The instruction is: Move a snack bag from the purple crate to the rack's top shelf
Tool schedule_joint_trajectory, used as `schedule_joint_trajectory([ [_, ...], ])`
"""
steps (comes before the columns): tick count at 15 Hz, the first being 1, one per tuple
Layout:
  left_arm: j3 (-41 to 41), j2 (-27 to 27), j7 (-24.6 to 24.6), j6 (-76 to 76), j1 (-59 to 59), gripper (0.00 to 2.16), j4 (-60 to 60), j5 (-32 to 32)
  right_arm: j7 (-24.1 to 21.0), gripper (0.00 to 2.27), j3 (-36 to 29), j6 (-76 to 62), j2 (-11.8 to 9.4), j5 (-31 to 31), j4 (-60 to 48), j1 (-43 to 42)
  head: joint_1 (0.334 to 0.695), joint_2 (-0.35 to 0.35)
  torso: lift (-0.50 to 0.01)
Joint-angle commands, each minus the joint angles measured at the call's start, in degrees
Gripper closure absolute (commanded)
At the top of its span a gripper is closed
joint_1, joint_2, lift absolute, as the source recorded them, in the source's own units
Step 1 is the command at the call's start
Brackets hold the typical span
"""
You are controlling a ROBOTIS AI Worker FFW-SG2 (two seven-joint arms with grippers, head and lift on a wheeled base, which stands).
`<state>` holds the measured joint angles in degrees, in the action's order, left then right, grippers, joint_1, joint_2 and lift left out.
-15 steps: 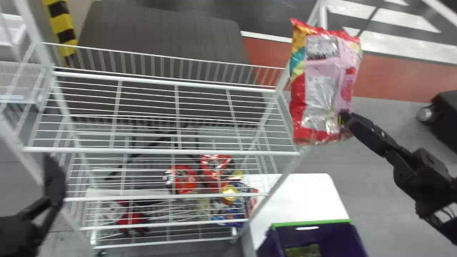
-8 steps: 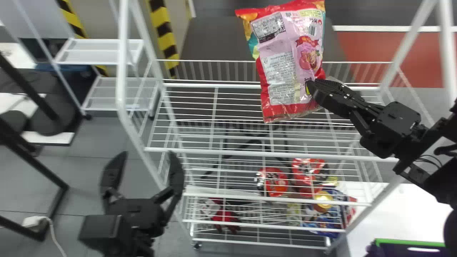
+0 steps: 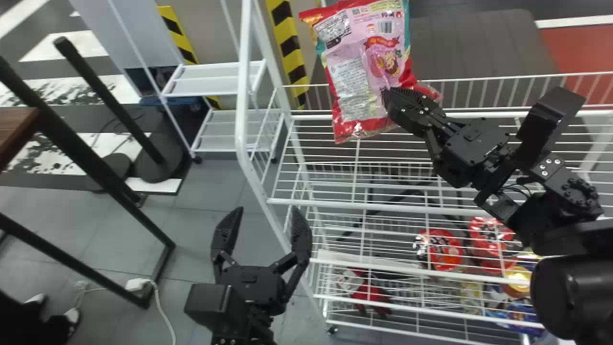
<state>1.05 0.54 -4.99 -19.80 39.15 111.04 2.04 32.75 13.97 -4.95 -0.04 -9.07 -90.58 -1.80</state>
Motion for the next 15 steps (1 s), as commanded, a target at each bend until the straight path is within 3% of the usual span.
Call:
schedule_joint_trajectory([
  [1,-0.6,0.2,0.1,-1.7,0.0,0.14,-0.9,-0.8,-0.6,1.82,1.7,-4.9,0.1,0.2,6.3,-2.1,0.695,0.297,-0.012],
  [5,-1.7,0.2,0.8,-3.4,0.0,0.14,-1.8,-1.9,-6.0,1.82,4.8,-16.9,0.1,0.5,18.3,-5.8,0.695,0.318,-0.012],
  [11,-2.1,0.5,0.9,-5.0,0.7,0.14,-2.3,-2.0,-8.8,1.82,6.1,-28.1,0.1,0.5,36.4,-13.1,0.695,0.314,-0.012],
  [15,-2.1,0.6,0.9,-6.4,0.3,0.14,-3.4,-2.6,-9.5,1.82,6.2,-29.2,0.1,0.3,42.4,-16.1,0.695,0.297,-0.012],
])
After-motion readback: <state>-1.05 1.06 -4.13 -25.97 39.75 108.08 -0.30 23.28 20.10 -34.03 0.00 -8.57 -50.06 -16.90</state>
